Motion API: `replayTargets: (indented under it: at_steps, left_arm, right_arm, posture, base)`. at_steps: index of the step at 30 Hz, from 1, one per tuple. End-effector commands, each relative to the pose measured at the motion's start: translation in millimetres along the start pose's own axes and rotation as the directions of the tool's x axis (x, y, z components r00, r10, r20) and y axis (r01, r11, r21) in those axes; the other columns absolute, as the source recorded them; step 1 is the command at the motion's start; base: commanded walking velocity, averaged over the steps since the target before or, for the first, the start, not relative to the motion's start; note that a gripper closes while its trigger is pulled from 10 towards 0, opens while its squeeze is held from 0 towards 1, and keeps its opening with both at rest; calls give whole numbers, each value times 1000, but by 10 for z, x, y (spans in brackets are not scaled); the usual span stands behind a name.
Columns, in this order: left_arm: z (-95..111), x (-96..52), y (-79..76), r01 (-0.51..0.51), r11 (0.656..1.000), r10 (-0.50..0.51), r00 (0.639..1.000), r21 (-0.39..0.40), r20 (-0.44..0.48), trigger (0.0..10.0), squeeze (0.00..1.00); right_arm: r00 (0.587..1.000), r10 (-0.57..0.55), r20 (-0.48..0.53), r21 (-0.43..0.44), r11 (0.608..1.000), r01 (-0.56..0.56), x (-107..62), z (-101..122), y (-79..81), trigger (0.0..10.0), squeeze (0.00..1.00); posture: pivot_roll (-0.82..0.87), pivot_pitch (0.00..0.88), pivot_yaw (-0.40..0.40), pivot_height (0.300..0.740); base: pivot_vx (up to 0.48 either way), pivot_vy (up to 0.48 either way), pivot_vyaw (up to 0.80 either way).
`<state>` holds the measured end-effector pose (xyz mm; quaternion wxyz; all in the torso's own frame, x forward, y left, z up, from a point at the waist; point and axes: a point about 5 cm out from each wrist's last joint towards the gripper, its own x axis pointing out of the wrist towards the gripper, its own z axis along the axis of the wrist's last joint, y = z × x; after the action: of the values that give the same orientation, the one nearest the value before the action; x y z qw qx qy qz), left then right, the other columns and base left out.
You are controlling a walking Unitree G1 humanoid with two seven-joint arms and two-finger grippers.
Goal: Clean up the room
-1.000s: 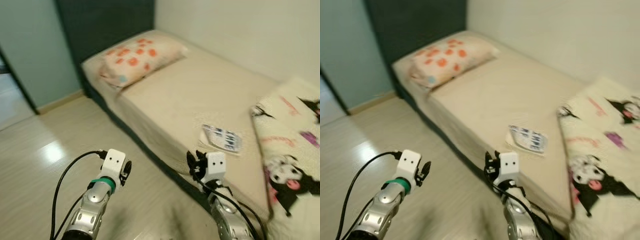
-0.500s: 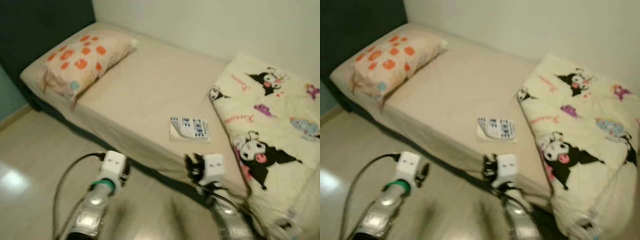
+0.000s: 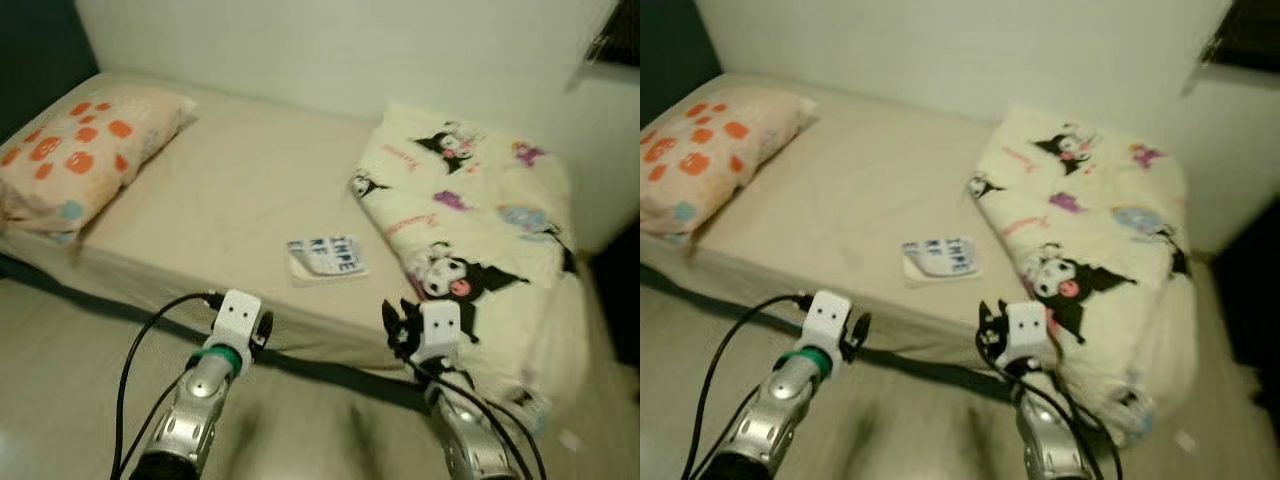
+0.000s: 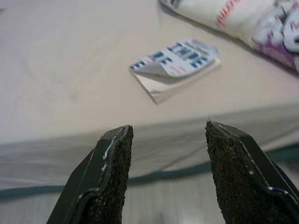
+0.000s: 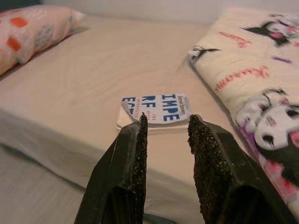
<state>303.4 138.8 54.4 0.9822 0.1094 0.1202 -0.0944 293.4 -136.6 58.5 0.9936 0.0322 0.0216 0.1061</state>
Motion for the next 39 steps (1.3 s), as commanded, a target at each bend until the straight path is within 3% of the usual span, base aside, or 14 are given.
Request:
replayTargets:
  at_steps: [1,13,29,30,33,39]
  left_arm:
    - [-56,-12,-18,0,1000,0,1000,3,-20,10000,0]
    - [-63,-5,-16,2,1000,-2,1000,11,-22,10000,0]
    - [-62,-7,-24,7,1000,-7,1000,7,-18,10000,0]
    - [-62,-12,-42,28,999,-27,1000,33,-15,10000,0]
    - [-61,-32,-108,97,995,-97,995,11,-10,10000,0]
    - [-62,-39,-156,126,992,-126,992,-7,-10,10000,0]
  right_arm:
    - [1000,1,-28,-2,1000,-1,-26,-64,-5,10000,0]
    - [1000,-10,-28,-11,1000,10,-23,-62,-21,10000,0]
    - [999,-31,-20,-29,999,30,-31,-60,-44,10000,0]
    - [999,-33,-20,-29,999,33,-32,-61,-46,10000,0]
    - [999,-38,-22,-32,999,37,-35,-66,-49,10000,0]
    - [999,-43,-22,-33,999,42,-38,-69,-51,10000,0]
  posture:
    - [-59,26,55,740]
    - [-59,26,55,740]
    - [-60,32,56,740]
    - [-60,32,56,740]
    - [-59,35,57,740]
    - [-59,35,57,740]
  base:
    - [274,0,-800]
    - [380,0,-800]
    - [440,0,0]
    - [0,0,0]
    - [0,0,0]
    - [0,0,0]
